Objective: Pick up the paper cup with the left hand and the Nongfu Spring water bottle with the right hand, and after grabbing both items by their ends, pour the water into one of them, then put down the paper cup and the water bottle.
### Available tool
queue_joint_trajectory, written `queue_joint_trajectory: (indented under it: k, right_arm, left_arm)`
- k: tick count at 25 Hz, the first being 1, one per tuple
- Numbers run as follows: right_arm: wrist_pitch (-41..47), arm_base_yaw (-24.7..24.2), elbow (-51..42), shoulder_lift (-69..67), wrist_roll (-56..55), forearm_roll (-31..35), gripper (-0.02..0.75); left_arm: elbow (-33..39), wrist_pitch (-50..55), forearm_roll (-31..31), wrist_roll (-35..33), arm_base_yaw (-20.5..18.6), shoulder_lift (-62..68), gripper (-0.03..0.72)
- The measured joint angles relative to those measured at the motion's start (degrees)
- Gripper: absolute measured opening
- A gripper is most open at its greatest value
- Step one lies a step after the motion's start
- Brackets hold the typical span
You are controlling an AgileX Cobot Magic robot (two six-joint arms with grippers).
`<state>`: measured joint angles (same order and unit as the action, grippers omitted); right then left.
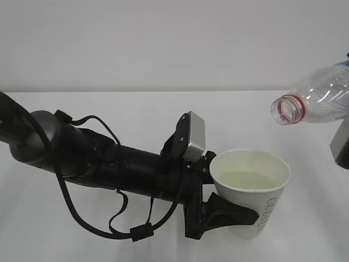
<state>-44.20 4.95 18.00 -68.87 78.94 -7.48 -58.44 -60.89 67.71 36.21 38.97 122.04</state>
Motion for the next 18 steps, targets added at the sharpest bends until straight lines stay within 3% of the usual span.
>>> queue_joint_trajectory:
  k: [18]
  right_arm:
    - [0.0,0.0,0.0,0.0,-11.9,0.0,0.449]
  left_arm:
    - [0.0,0.0,-1.3,0.0,0.0,0.0,0.516]
